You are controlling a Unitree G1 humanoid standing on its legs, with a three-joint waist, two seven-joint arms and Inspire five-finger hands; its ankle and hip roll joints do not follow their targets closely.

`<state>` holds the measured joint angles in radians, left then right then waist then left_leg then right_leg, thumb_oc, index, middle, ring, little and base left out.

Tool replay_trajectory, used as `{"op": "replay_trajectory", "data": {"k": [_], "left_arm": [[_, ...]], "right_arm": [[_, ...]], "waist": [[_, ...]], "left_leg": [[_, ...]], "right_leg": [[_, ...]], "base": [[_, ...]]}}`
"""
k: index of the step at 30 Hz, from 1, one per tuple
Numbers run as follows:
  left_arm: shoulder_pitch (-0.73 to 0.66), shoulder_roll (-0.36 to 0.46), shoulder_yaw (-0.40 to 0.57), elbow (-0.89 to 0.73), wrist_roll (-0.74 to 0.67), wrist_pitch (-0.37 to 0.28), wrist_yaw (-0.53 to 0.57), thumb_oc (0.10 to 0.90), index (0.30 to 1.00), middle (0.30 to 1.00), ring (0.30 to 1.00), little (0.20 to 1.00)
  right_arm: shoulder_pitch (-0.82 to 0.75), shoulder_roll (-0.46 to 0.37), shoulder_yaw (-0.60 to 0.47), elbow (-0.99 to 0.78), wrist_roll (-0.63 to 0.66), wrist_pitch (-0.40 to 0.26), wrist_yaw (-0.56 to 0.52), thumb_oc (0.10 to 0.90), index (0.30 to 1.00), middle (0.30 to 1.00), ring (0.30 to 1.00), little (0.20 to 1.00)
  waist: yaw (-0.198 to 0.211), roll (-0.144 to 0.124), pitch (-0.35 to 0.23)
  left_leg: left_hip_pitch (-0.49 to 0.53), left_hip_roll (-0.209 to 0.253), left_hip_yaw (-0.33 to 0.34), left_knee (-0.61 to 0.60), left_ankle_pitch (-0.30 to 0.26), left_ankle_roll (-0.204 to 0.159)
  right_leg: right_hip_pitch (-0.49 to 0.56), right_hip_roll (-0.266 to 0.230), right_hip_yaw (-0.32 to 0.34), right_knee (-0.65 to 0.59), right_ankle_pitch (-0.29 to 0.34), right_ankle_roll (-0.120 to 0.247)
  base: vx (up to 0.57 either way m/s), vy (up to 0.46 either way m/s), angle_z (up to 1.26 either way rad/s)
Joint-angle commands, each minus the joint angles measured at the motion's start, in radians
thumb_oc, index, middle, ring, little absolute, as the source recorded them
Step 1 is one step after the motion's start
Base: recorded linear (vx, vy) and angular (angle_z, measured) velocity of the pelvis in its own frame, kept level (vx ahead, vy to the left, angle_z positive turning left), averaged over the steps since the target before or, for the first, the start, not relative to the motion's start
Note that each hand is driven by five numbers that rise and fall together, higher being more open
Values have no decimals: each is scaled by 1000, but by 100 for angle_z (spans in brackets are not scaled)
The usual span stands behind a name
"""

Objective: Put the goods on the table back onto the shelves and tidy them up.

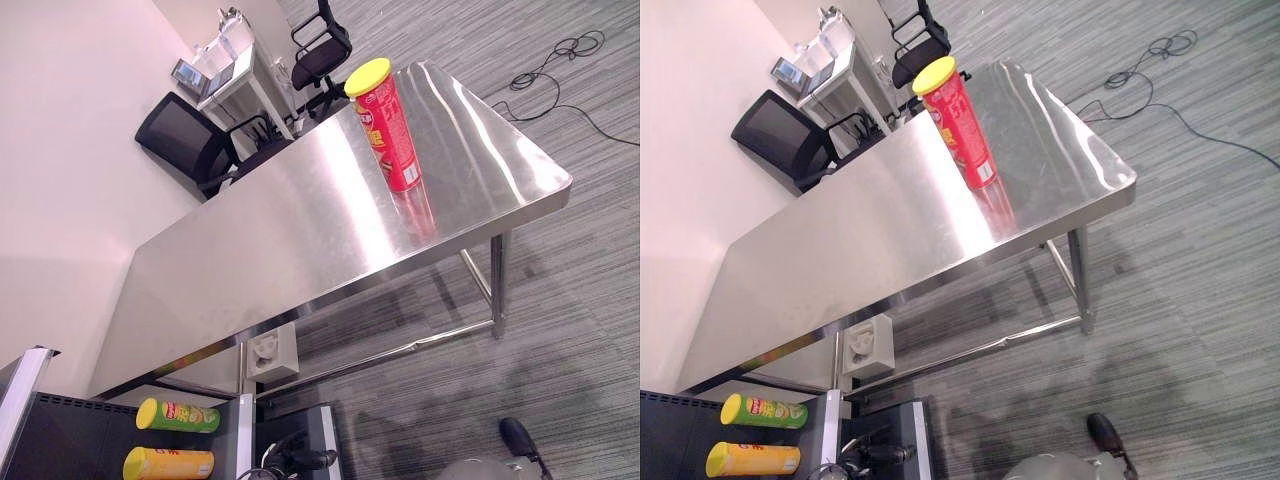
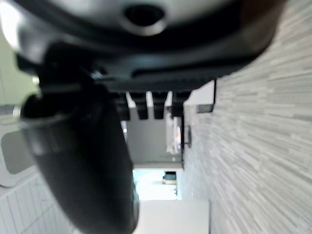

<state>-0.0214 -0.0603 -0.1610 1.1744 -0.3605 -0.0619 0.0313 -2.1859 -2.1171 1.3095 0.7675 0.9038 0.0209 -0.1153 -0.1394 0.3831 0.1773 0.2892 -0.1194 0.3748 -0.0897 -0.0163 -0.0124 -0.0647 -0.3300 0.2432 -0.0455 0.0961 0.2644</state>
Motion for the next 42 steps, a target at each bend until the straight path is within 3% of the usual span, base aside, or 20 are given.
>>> {"op": "replay_trajectory", "data": {"k": [1,4,7,14,16,19,22,26,33,42], "left_arm": [[16,-525,46,52,19,-35,8,800,900,900,900,900],[11,-515,55,52,36,-45,3,800,900,900,900,900],[-5,-490,59,56,61,-46,-10,800,900,900,900,900],[-47,-449,8,71,92,-42,-35,800,900,900,900,900],[-45,-449,6,72,91,-42,-36,800,900,900,900,900],[-62,-454,-46,73,108,-35,-47,800,900,900,900,900],[-67,-459,-57,74,112,-33,-47,800,900,900,900,900],[-79,-469,-89,66,115,-26,-44,800,900,900,900,900],[-71,-466,-125,54,120,-22,-48,800,900,900,900,900],[-72,-479,-186,42,128,-23,-58,800,900,900,900,900]], "right_arm": [[115,-134,90,-168,-72,-112,34,800,900,900,900,900],[154,-134,90,-291,-118,-131,73,800,900,900,900,900],[161,-134,90,-405,-192,-159,76,800,900,900,900,900],[127,-134,90,-595,-220,-209,74,800,900,900,900,900],[127,-134,90,-595,-221,-208,73,800,900,900,900,900],[138,-134,90,-709,-234,-220,83,800,900,900,900,900],[142,-134,90,-727,-236,-220,77,800,900,900,900,900],[159,-134,90,-736,-219,-193,71,800,900,900,900,900],[168,-134,90,-736,-182,-176,87,800,900,900,900,900],[167,-134,90,-725,-84,-170,132,800,900,900,900,900]], "waist": [[-56,137,-164],[-71,137,-154],[-60,137,-154],[64,137,-193],[71,137,-201],[149,137,-213],[167,137,-218],[220,137,-227],[253,137,-237],[326,137,-254]], "left_leg": [[-87,59,-2,7,26,-37],[-75,64,-1,7,25,-39],[-77,87,1,6,14,-40],[-119,130,-2,5,-6,-47],[-124,130,0,5,-6,-48],[-138,153,-20,4,-14,-51],[-148,157,-23,3,-7,-51],[-161,162,-40,2,-3,-52],[-178,173,-45,5,4,-52],[-189,165,-74,2,3,-50]], "right_leg": [[56,109,-82,63,-215,-86],[76,116,-82,47,-203,-87],[79,140,-90,38,-190,-89],[54,175,-112,22,-170,-97],[47,175,-110,21,-169,-97],[56,185,-143,7,-165,-100],[53,188,-152,3,-156,-103],[54,188,-171,-5,-150,-106],[48,196,-194,-4,-139,-110],[44,187,-210,0,-146,-111]], "base": [[0,0,0],[-1,3,2],[15,4,12],[27,-1,-11],[6,-3,3],[29,-15,15],[-19,-17,11],[-12,-13,7],[-36,-13,14],[-3,-1,5]]}}
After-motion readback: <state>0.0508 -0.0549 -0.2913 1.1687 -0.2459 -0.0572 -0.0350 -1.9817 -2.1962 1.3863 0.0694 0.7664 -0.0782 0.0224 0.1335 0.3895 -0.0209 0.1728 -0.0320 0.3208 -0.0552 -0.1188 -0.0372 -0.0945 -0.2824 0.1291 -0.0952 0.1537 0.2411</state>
